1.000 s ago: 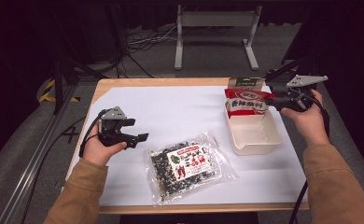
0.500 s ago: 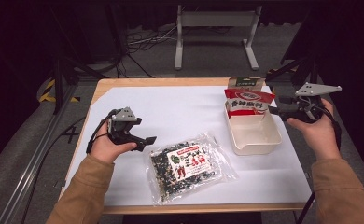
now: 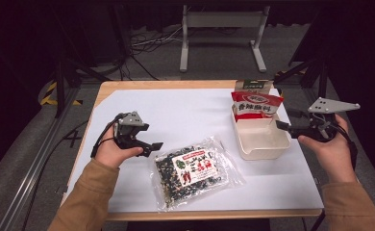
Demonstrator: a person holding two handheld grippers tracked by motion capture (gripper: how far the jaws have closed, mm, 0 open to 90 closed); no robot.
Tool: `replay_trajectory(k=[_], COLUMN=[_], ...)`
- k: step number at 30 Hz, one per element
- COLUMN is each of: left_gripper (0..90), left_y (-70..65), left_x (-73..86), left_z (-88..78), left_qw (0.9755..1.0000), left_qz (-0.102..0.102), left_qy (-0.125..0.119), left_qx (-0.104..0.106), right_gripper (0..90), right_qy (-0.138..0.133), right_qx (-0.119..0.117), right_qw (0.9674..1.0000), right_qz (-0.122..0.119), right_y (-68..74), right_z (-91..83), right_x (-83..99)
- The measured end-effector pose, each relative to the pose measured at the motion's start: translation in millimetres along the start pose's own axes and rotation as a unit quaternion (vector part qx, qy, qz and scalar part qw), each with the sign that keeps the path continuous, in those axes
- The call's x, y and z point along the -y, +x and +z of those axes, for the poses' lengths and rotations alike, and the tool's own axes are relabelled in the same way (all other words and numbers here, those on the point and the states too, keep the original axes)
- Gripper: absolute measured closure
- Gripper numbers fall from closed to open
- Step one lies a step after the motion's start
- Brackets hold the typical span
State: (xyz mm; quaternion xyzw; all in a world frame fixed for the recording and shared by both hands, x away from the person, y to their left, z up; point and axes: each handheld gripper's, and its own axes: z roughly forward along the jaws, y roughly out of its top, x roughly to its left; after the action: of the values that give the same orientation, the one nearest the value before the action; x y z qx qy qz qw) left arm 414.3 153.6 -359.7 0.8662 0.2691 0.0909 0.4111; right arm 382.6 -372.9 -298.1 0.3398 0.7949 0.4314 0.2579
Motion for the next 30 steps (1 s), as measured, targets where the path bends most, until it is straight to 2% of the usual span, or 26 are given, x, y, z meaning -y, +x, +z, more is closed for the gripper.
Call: replay_trajectory(k=[3,5,6,12,15,21,30], left_gripper=[11.7,11.7,12.0,14.3,21.8,20.7,19.1], left_y=[-1.0,-0.6,-0.6,-1.6,-1.4,-1.4,-4.6], left_x=[-0.6,-0.9,-0.8,-0.7,0.5,1.1,0.3], left_z=[2.3,3.7,4.2,3.5,5.1,7.9,25.5], left_qw=[0.9999,0.9999,0.9999,0.9998,0.9991,0.9991,0.9973], left_qz=[0.001,-0.009,-0.012,-0.013,-0.019,-0.013,-0.017], left_qy=[0.008,0.009,0.008,0.006,0.007,0.011,0.029], left_qx=[0.008,0.011,0.009,0.017,0.038,0.040,0.065], right_gripper=[37.6,36.9,36.6,36.5,36.1,36.0,35.5], right_qy=[0.000,-0.005,-0.007,-0.003,-0.003,-0.009,-0.008], right_qx=[-0.004,-0.011,-0.017,-0.029,-0.038,-0.039,-0.038], right_qw=[1.0000,0.9999,0.9998,0.9996,0.9993,0.9992,0.9992], right_qz=[-0.001,0.000,0.005,0.001,0.003,0.012,0.009], right_y=[7.6,12.3,14.3,27.0,33.3,42.4,49.2], right_z=[-4.4,-6.2,-6.0,-3.1,-0.3,0.4,-3.3], right_x=[3.3,5.1,5.9,11.0,15.3,22.4,24.1])
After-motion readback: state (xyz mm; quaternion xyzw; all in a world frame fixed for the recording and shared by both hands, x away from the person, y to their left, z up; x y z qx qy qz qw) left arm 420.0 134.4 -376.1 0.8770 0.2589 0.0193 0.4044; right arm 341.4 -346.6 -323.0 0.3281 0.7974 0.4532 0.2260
